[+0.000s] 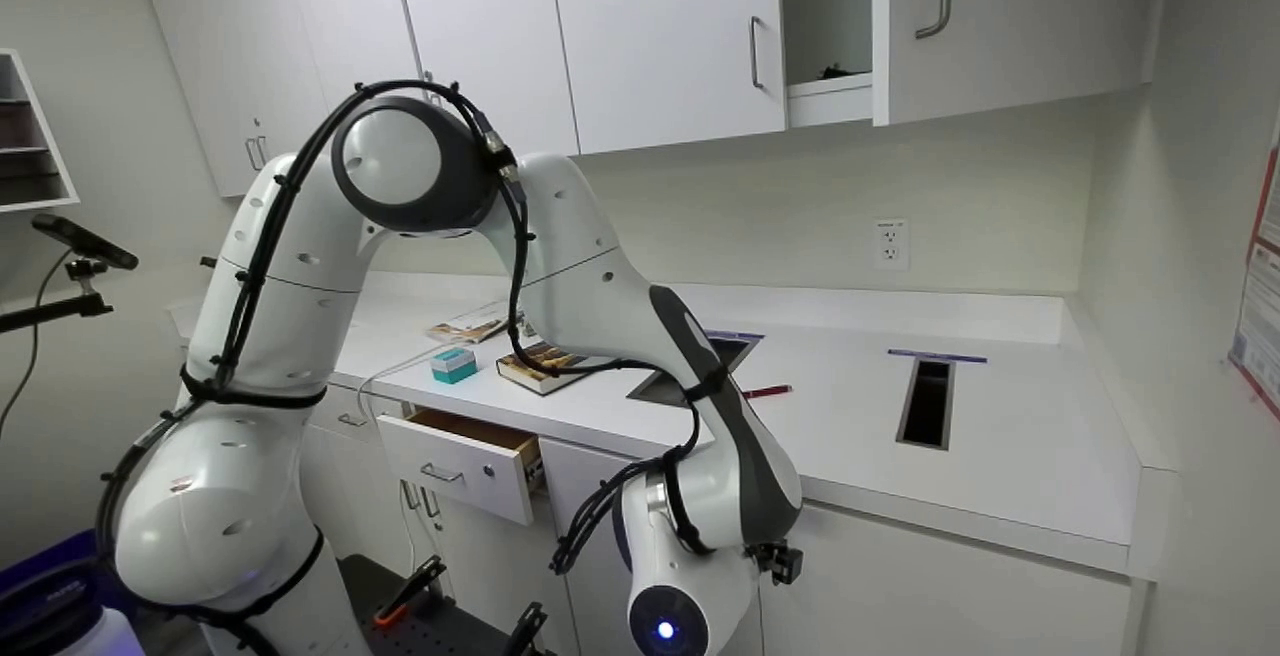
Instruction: Open the rightmost lower cabinet door
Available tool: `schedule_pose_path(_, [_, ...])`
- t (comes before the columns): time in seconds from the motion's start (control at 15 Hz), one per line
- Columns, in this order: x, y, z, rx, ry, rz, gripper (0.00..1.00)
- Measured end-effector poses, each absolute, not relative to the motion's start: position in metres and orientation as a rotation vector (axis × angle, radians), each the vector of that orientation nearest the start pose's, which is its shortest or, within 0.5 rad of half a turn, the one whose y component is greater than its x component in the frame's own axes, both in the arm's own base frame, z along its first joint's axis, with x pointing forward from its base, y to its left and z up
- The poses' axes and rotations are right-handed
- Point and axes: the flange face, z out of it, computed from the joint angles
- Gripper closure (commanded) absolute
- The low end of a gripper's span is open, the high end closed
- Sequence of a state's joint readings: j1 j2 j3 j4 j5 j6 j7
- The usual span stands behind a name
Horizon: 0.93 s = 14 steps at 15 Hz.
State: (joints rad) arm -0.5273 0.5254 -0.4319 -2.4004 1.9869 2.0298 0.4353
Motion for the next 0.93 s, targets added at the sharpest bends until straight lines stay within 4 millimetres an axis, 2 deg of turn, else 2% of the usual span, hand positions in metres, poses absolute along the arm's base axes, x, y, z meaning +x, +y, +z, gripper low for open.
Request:
schedule_pose_path(0.4, [0.3,-0.364,0.095,-0.083,2.125,0.082,0.0])
schedule_pose_path(0.87, [0.324,-0.371,0.068,-0.002,2.155,0.018,0.0])
schedule_pose_path(0.93, [0.327,-0.372,0.065,0.013,2.152,0.012,0.25])
